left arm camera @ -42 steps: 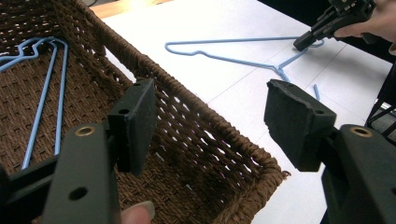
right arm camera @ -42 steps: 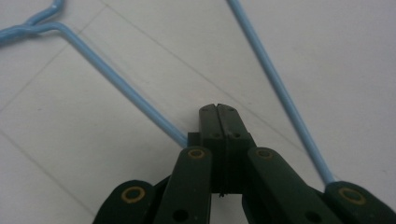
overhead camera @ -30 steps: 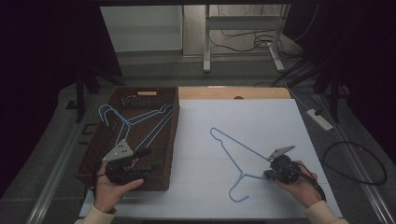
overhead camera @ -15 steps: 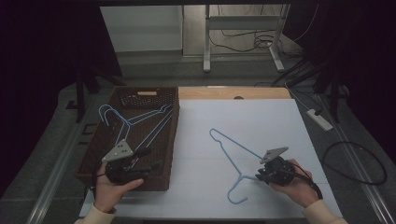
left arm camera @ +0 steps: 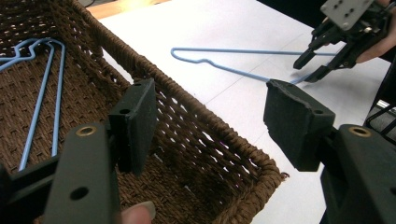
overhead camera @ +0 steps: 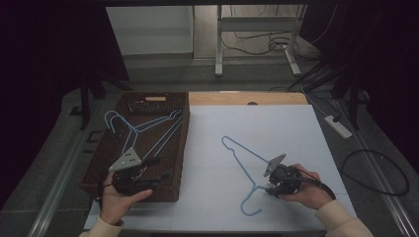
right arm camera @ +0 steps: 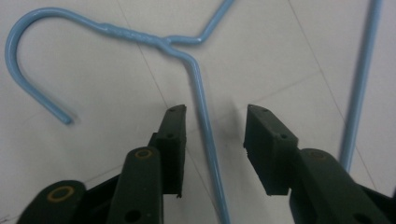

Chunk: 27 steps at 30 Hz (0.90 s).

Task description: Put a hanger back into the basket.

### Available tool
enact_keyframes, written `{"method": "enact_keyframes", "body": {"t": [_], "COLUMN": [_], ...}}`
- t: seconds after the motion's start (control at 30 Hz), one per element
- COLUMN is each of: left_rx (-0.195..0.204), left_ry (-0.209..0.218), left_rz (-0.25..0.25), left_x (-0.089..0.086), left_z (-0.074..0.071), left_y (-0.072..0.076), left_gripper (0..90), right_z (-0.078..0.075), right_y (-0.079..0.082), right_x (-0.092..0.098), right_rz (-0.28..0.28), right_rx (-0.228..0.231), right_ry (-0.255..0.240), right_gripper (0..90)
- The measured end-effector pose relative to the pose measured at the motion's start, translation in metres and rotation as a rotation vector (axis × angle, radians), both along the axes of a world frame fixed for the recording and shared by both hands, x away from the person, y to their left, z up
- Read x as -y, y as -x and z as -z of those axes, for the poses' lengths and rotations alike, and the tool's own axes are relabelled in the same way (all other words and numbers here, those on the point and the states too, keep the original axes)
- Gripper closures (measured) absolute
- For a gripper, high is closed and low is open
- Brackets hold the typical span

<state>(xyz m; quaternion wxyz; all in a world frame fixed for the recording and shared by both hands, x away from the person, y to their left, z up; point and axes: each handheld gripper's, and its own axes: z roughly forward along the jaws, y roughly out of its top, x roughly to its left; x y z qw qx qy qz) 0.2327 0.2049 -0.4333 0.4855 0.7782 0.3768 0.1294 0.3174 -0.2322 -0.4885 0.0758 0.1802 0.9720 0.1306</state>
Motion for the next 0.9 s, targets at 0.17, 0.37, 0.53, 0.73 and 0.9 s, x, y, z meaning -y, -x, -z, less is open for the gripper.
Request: {"method": "enact_keyframes", "body": {"t": [0.17, 0.37, 0.53, 0.73, 0.9], "left_rx": [-0.001, -0.003, -0.001, -0.001, -0.003], "left_ry": [0.004, 0.000, 0.000, -0.001, -0.004], "left_rz": [-0.002, 0.001, 0.003, 0.002, 0.004], "left_x": [-0.001, 0.000, 0.001, 0.000, 0.001], "left_z": [0.000, 0.001, 0.000, 0.001, 0.001], "left_y": [0.000, 0.000, 0.000, 0.000, 0.000], "left_gripper": [36.2, 36.2, 36.3, 36.4, 36.4], "right_z": [0.003, 0.003, 0.002, -0.009, -0.024], "right_y": [-0.009, -0.016, -0.016, -0.028, -0.036], "right_x": [-0.016, -0.021, -0.029, -0.028, -0.027], "right_rz": [-0.033, -0.021, -0.031, 0.123, 0.226], "right_rx": [-0.067, -0.151, -0.143, -0.114, -0.133], "right_ry": [0.084, 0.111, 0.157, -0.012, -0.152], "right_gripper": [68.3, 82.6, 86.9, 87.8, 87.9]}}
